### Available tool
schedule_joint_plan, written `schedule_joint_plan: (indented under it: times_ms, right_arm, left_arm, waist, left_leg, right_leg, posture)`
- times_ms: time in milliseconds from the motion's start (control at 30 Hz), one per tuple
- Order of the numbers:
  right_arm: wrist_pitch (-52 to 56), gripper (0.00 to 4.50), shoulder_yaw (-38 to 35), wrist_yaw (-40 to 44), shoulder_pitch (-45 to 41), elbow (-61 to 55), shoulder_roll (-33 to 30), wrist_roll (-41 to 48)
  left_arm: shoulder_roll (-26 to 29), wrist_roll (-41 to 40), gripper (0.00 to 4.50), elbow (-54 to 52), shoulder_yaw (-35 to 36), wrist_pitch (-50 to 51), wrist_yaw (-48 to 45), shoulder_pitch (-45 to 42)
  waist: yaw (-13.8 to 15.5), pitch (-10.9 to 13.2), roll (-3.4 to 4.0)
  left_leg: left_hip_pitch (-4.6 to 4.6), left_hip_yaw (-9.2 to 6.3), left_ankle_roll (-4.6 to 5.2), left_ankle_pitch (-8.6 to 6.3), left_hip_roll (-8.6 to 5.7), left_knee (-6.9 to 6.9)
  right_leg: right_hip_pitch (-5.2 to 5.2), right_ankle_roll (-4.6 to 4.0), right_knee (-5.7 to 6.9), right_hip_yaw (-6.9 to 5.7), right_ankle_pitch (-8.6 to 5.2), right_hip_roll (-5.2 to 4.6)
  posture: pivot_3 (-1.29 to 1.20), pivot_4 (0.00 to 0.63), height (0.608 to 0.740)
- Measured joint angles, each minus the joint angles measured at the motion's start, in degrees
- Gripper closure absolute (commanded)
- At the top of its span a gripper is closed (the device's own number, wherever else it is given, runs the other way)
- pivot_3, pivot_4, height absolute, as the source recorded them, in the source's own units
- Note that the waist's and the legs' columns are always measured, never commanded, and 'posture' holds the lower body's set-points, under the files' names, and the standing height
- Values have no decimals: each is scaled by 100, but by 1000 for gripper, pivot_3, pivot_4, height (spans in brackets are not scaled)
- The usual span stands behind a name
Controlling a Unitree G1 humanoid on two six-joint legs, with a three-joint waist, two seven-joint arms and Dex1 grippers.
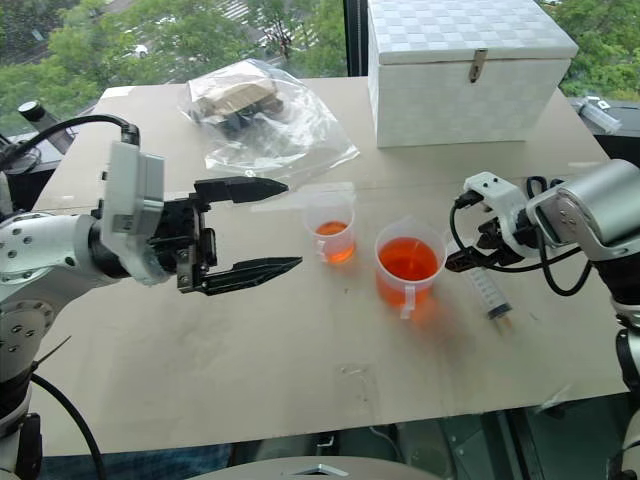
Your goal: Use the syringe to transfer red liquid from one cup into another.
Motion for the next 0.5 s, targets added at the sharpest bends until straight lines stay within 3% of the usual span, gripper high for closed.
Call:
schedule_joint_plan:
  times_ms: [167, 367, 433, 500]
  right_arm:
    - [0, 46, 122, -678, -311, 894, 489, 92]
    - [-1, 46, 216, -1294, -330, 1180, 662, 384]
    - [-1, 562, 207, -1481, -328, 1190, 677, 494]
    - [-5, 1381, 201, -1661, -311, 1200, 677, 553]
  left_arm:
    - [-20, 83, 0, 2, -18, -5, 0, -12]
    - [-22, -118, 0, -16, 10, 82, 1, -176]
    - [-17, -241, 0, -16, 23, 138, -22, -197]
    - [25, -357, 0, -11, 43, 224, -41, -239]
  waist:
    - [19, 0, 0]
    - [37, -3, -6]
    - [36, -5, -8]
    - [39, -5, -8]
  left_leg:
    - [-6, -2, -1, 1, 1, -8]
    - [-5, -3, -1, 0, 0, 1]
    - [-4, -4, -1, 0, 0, 4]
    - [-4, -6, 0, 0, 0, 5]
  right_leg:
    - [-5, 0, -7, -4, 0, -1]
    - [1, 0, -4, -8, 0, -3]
    - [1, 0, 0, -9, 0, -3]
    - [1, 0, 2, -10, 0, -3]
  posture:
    - [0, 150, 740]
    - [0, 150, 740]
    - [0, 150, 740]
    - [0, 150, 740]
